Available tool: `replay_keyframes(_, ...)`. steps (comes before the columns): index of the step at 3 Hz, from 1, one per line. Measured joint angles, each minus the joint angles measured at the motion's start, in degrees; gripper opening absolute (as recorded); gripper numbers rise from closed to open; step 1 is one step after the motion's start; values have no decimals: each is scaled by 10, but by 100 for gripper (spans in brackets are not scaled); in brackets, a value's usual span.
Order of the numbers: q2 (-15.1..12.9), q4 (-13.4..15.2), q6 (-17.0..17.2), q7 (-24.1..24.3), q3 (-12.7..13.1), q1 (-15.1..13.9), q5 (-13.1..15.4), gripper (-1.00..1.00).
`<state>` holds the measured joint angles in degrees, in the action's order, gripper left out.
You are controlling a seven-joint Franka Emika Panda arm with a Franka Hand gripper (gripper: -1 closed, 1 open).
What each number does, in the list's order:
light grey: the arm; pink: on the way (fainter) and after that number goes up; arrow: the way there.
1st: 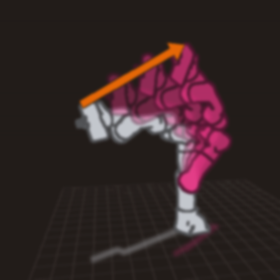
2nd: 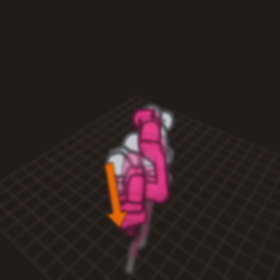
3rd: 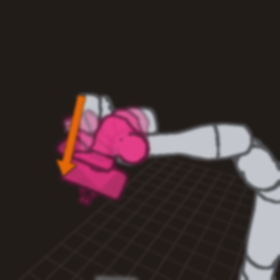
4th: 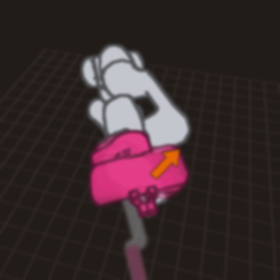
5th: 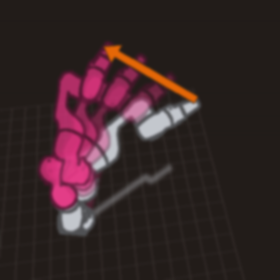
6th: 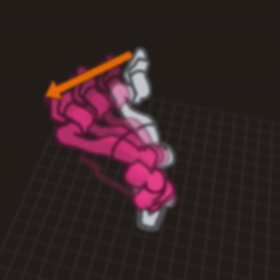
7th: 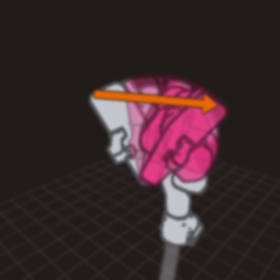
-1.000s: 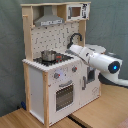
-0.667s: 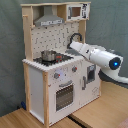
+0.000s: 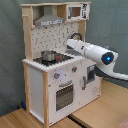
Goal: Play with the kitchen
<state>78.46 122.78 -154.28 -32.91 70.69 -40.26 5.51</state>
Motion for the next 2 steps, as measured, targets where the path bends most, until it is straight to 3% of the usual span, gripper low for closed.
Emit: replay_keyframes(2,-59,-81,24,1,24,-69,-37,100)
